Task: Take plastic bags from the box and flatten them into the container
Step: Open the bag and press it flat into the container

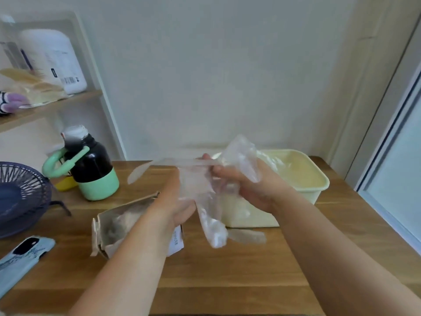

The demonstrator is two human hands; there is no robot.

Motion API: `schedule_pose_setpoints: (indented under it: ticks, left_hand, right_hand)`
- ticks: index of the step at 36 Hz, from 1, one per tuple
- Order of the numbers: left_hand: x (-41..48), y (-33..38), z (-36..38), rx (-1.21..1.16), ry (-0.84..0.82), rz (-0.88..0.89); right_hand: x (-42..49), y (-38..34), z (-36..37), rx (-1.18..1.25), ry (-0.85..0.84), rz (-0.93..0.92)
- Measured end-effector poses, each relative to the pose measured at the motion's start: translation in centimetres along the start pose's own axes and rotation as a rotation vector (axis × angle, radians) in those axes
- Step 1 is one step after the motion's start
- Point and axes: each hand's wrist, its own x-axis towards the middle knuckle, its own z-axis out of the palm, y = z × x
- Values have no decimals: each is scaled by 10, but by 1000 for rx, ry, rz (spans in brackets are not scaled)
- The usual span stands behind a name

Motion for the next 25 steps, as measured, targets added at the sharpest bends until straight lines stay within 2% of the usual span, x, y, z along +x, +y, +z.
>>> schedule_pose_setpoints:
  ticks: [2,3,4,6,9,14,19,23,25]
  left_hand:
    - [8,5,0,-193,-137,-91]
    - [11,10,1,-219,-315,-135]
    - [17,11,-1,-267,-388,-192]
    - [33,12,-9,-220,-259,-220]
    - [49,6,-7,-42,-217,-163]
    - [79,-8,12,251,67,-50]
    - [99,-16,16,304,149,-76]
    - [113,-19,16,437,323,-2]
    - [112,-20,15,642,438,98]
  right_hand:
    - [2,-1,-9,-28,141,9]
    - [0,-6,-11,-67,196,18]
    - [1,-8,-16,-110,239,18]
    - [-1,-16,-26,-212,352,37]
    - [-3,-27,-45,-288,471,99]
    - [-3,-32,-68,-252,496,195]
    - [-2,-36,-88,-109,502,174]
    - [5,-29,-104,-247,574,194]
    - [8,-23,-114,-346,614,228]
